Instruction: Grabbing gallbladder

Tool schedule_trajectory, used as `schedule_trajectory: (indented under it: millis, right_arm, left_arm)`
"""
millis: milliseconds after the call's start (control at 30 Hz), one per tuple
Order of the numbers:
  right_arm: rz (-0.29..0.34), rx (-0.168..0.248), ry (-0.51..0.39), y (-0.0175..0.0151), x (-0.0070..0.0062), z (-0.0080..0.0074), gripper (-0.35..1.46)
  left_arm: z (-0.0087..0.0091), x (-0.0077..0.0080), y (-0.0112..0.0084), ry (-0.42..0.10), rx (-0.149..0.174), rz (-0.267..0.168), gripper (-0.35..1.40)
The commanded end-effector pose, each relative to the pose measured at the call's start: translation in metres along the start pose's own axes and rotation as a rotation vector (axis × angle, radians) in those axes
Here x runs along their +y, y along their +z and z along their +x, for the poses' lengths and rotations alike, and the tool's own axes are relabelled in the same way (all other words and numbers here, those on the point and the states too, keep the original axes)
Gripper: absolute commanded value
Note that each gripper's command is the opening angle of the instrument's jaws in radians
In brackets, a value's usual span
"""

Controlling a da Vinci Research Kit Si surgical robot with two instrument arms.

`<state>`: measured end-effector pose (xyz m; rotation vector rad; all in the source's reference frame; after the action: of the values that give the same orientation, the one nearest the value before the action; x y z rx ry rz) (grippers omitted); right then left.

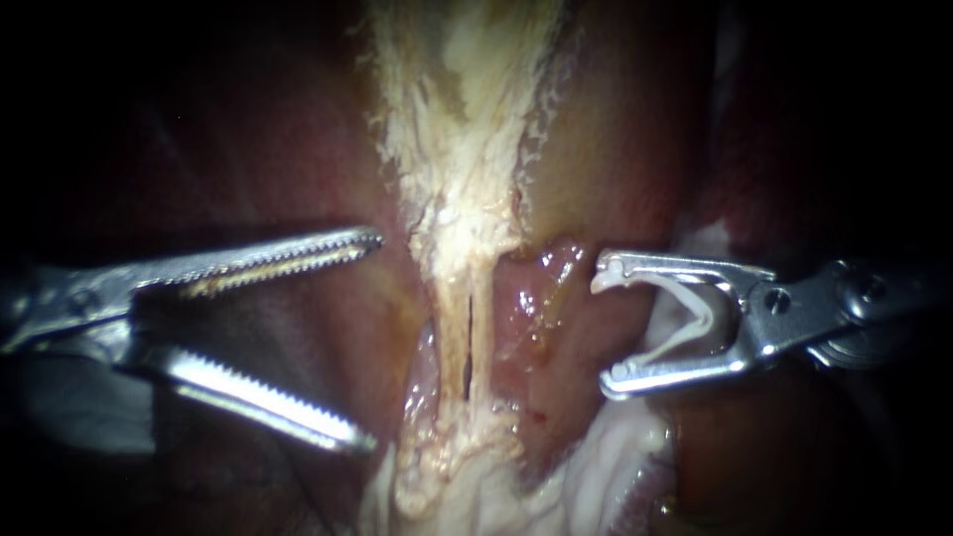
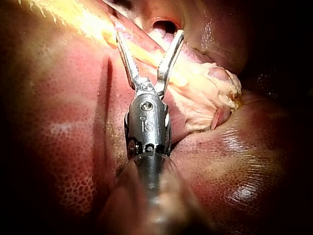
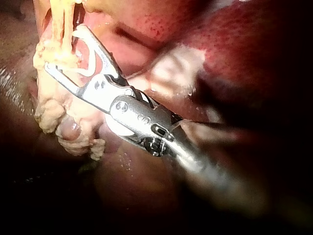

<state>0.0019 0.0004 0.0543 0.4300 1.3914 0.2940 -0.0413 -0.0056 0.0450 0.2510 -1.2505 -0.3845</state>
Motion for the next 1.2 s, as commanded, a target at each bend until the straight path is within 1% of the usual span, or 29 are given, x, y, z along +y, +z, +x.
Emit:
schedule_trajectory:
  millis: [33, 167, 200, 233, 267, 300, 367, 433, 467, 500, 600, 667, 800, 833, 1000, 1200]
  right_arm:
    - [0.000, 0.000, 0.000, 0.0001, 0.0000, 0.0000, 0.60]
    - [0.000, 0.001, 0.000, 0.0001, 0.0000, 0.0000, 0.60]
    - [0.000, 0.001, 0.000, 0.0001, 0.0000, 0.0000, 0.60]
    - [0.000, 0.001, 0.000, 0.0001, 0.0000, 0.0000, 0.60]
    - [0.000, 0.000, 0.000, 0.0001, 0.0000, 0.0000, 0.60]
    - [0.000, 0.000, 0.000, 0.0001, 0.0000, 0.0000, 0.60]
    - [0.000, 0.001, 0.000, 0.0001, 0.0000, 0.0000, 0.60]
    - [0.000, 0.001, 0.000, 0.0001, 0.0000, 0.0000, 0.60]
    - [0.000, 0.001, 0.000, 0.0001, 0.0000, 0.0001, 0.60]
    - [-0.001, 0.001, 0.000, 0.0002, 0.0000, 0.0001, 0.60]
    - [-0.001, 0.001, 0.001, 0.0002, 0.0000, 0.0001, 0.60]
    - [-0.001, 0.001, 0.001, 0.0002, 0.0000, 0.0001, 0.60]
    - [-0.001, 0.001, 0.001, 0.0002, 0.0000, 0.0001, 0.60]
    - [-0.001, 0.001, 0.001, 0.0002, 0.0000, 0.0001, 0.60]
    - [0.000, 0.001, 0.000, 0.0001, 0.0000, 0.0001, 0.60]
    - [0.000, 0.001, 0.001, 0.0001, 0.0000, 0.0001, 0.60]
  left_arm:
    - [-0.0001, 0.0000, -0.0001, 0.000, -0.001, 0.001, 0.83]
    - [-0.0001, 0.0000, -0.0001, 0.000, -0.001, 0.002, 0.84]
    - [-0.0002, 0.0001, -0.0001, -0.001, 0.001, -0.009, 0.86]
    - [-0.0002, 0.0001, -0.0001, 0.005, 0.005, -0.030, 0.86]
    - [-0.0003, 0.0001, -0.0002, -0.025, 0.007, -0.048, 0.86]
    - [-0.0003, 0.0001, -0.0002, -0.067, 0.009, -0.070, 0.86]
    - [-0.0003, 0.0001, -0.0003, -0.134, 0.013, -0.117, 0.79]
    - [-0.0004, 0.0001, -0.0002, -0.207, 0.031, -0.152, 0.68]
    - [-0.0005, 0.0002, -0.0001, -0.233, 0.042, -0.165, 0.64]
    - [-0.0005, 0.0003, 0.0001, -0.266, 0.064, -0.180, 0.61]
    - [-0.0005, 0.0008, 0.0010, -0.338, 0.099, -0.210, 0.52]
    - [-0.0004, 0.0012, 0.0016, -0.365, 0.111, -0.224, 0.51]
    - [0.0000, 0.0023, 0.0027, -0.388, 0.117, -0.243, 0.47]
    - [0.0002, 0.0026, 0.0030, -0.395, 0.120, -0.254, 0.47]
    - [0.0008, 0.0035, 0.0032, -0.425, 0.131, -0.289, 0.47]
    - [0.0011, 0.0043, 0.0038, -0.457, 0.142, -0.320, 0.37]
